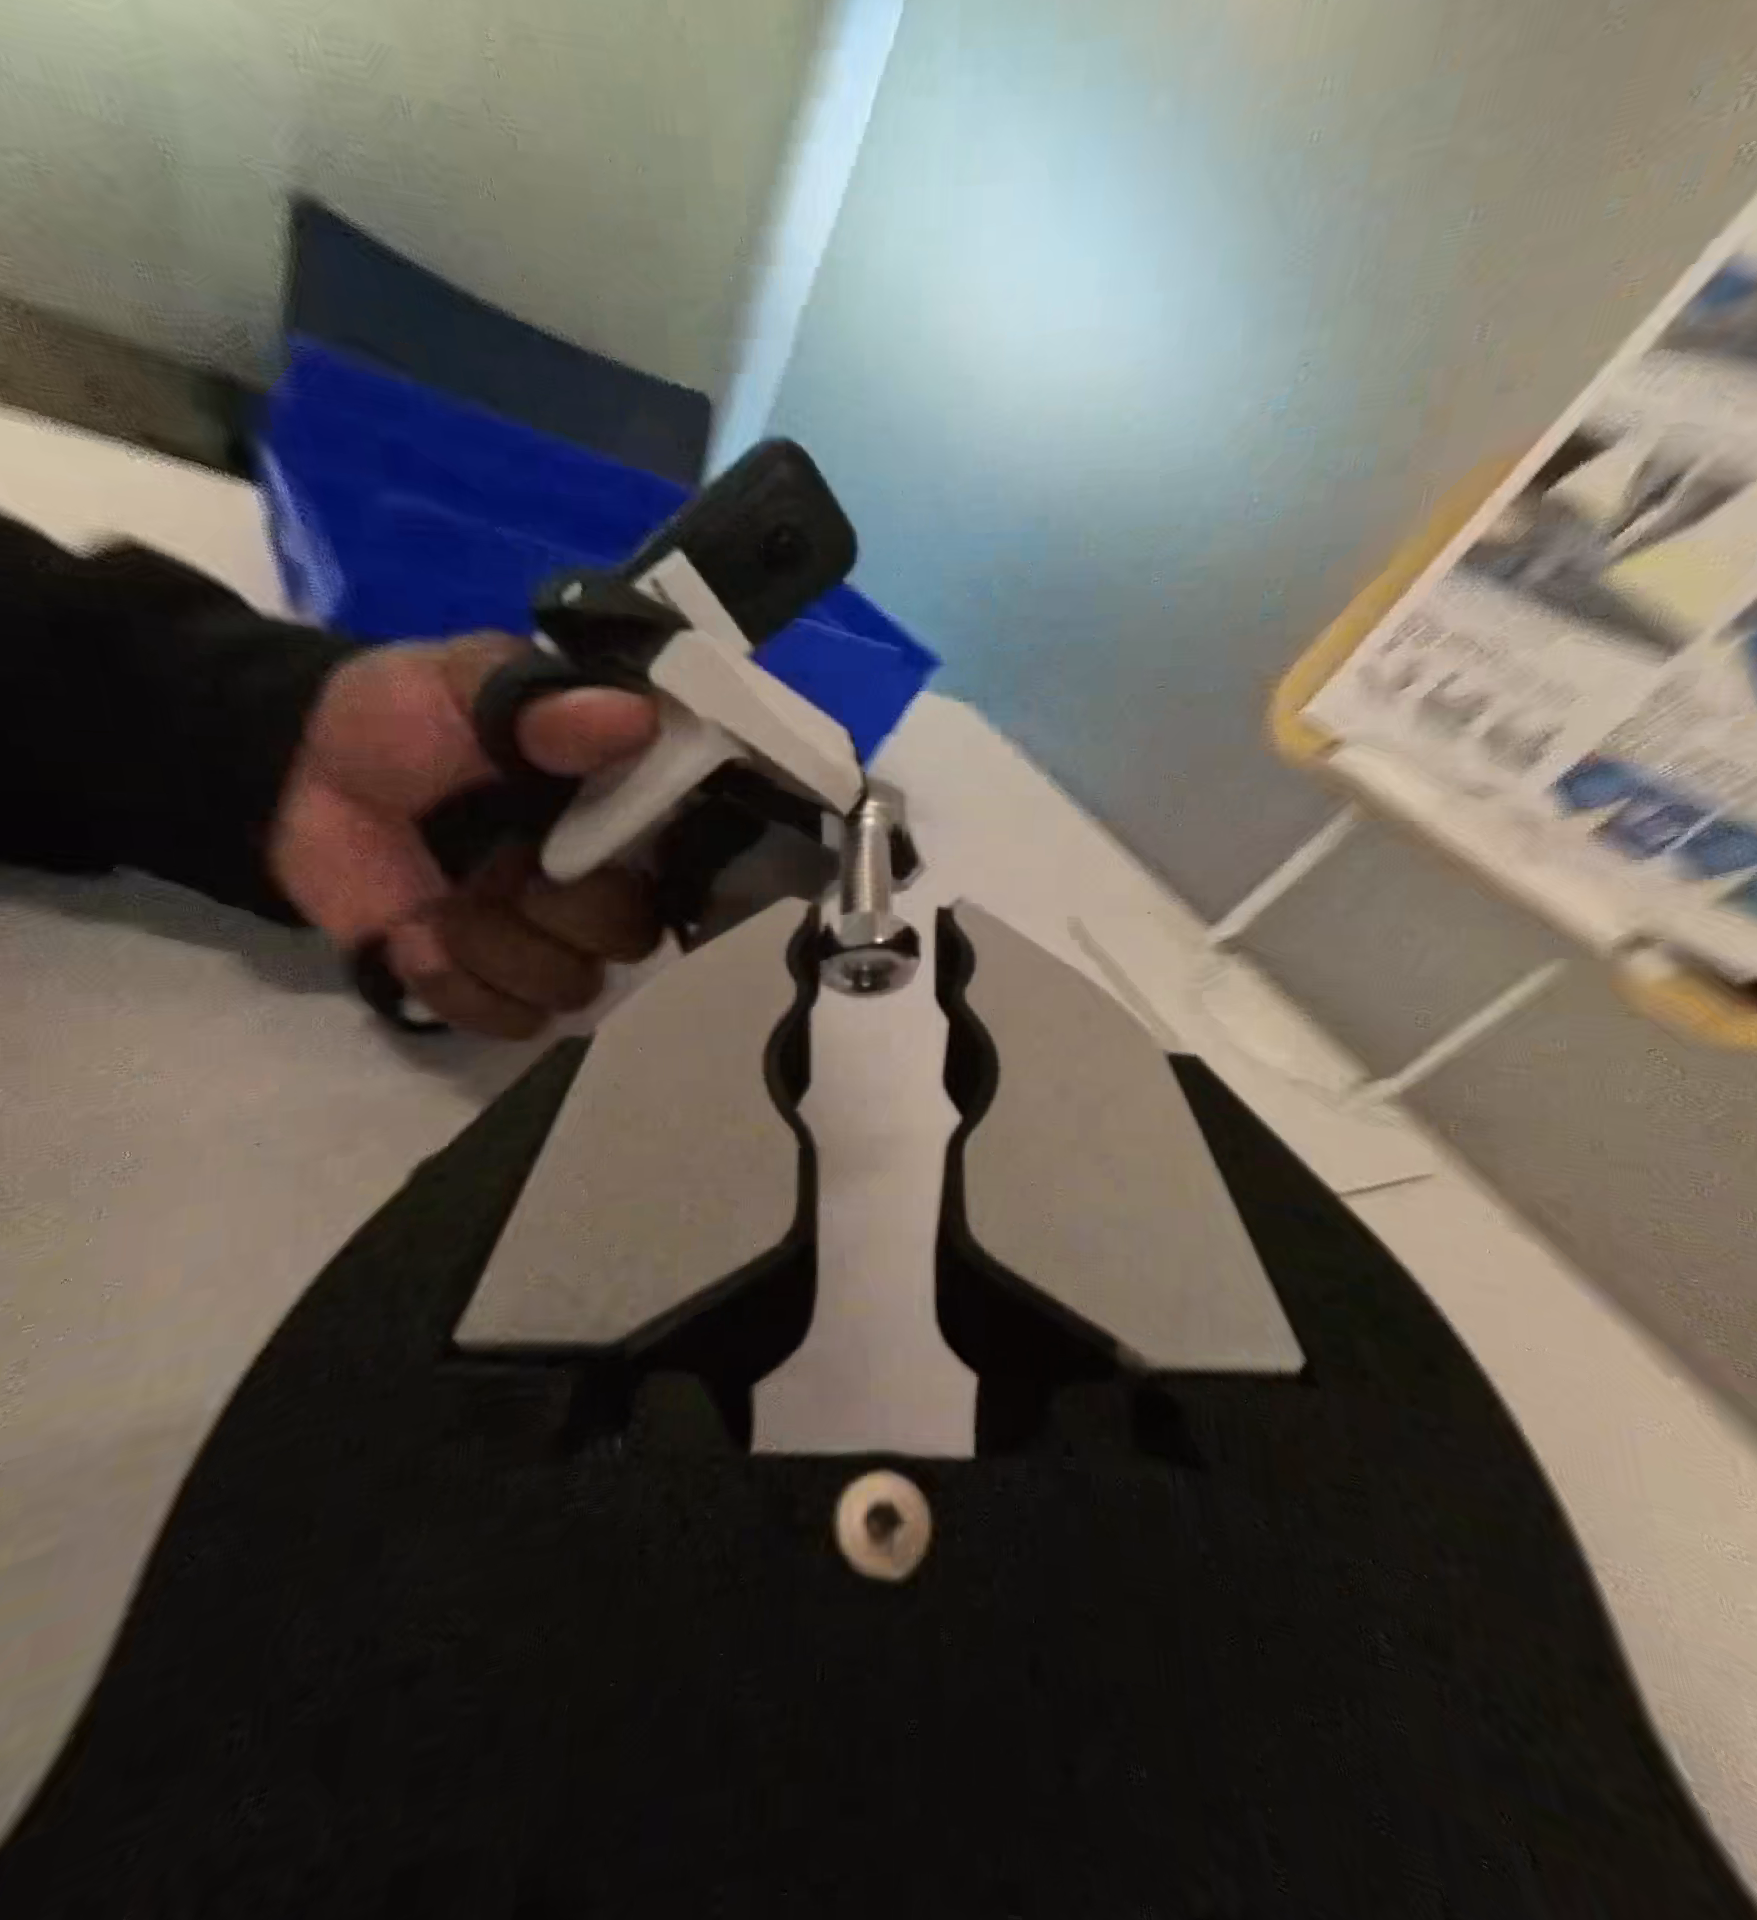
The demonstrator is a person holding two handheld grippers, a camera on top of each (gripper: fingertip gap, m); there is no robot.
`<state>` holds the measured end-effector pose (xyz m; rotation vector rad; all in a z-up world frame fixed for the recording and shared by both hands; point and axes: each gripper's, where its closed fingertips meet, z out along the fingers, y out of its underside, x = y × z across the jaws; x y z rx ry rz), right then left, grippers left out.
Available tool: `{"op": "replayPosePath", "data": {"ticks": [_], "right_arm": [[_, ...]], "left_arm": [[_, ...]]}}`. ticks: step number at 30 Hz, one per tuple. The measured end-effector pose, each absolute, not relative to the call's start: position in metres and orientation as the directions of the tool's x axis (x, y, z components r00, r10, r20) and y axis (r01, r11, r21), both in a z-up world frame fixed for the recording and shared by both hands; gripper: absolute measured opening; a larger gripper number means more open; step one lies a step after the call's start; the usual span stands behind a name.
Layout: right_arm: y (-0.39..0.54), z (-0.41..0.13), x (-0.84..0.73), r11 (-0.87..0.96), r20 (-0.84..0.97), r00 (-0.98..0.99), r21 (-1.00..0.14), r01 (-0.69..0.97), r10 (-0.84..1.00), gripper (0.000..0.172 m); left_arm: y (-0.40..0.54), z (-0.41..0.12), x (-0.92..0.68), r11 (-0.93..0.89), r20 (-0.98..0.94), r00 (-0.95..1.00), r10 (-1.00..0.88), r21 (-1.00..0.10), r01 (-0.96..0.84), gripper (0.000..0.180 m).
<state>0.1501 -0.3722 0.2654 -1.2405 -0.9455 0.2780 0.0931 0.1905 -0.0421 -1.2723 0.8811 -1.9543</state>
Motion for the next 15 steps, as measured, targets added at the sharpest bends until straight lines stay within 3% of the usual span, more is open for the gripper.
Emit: {"op": "replayPosePath", "data": {"ticks": [1,3,6,8,10,12,15], "right_arm": [[-0.373,0.268,0.151,0.399,0.525,0.613,-0.850,0.343,0.591,0.028],[-0.374,0.272,0.150,0.330,0.404,0.628,-0.914,0.237,0.665,0.039],[-0.368,0.274,0.154,-0.043,-0.092,0.556,-0.994,-0.100,0.826,0.050],[-0.368,0.274,0.156,-0.297,-0.390,0.396,-0.914,-0.277,0.832,0.046],[-0.369,0.271,0.154,-0.484,-0.576,0.240,-0.802,-0.351,0.781,0.037],[-0.376,0.265,0.147,-0.567,-0.631,0.150,-0.759,-0.319,0.761,0.017],[-0.379,0.262,0.145,-0.451,-0.504,0.250,-0.859,-0.242,0.826,0.015]], "left_arm": [[0.190,-0.042,0.093,-0.572,0.503,-0.333,-0.797,-0.806,0.152,0.017],[0.192,-0.040,0.090,-0.575,0.501,-0.338,-0.797,-0.801,0.168,0.017],[0.195,-0.036,0.088,-0.582,0.500,-0.346,-0.794,-0.790,0.193,0.017],[0.194,-0.035,0.087,-0.577,0.492,-0.352,-0.796,-0.792,0.199,0.017],[0.191,-0.035,0.087,-0.565,0.477,-0.361,-0.801,-0.801,0.197,0.017],[0.189,-0.036,0.089,-0.556,0.471,-0.358,-0.806,-0.811,0.183,0.017],[0.188,-0.036,0.089,-0.557,0.472,-0.362,-0.804,-0.811,0.180,0.017]]}}
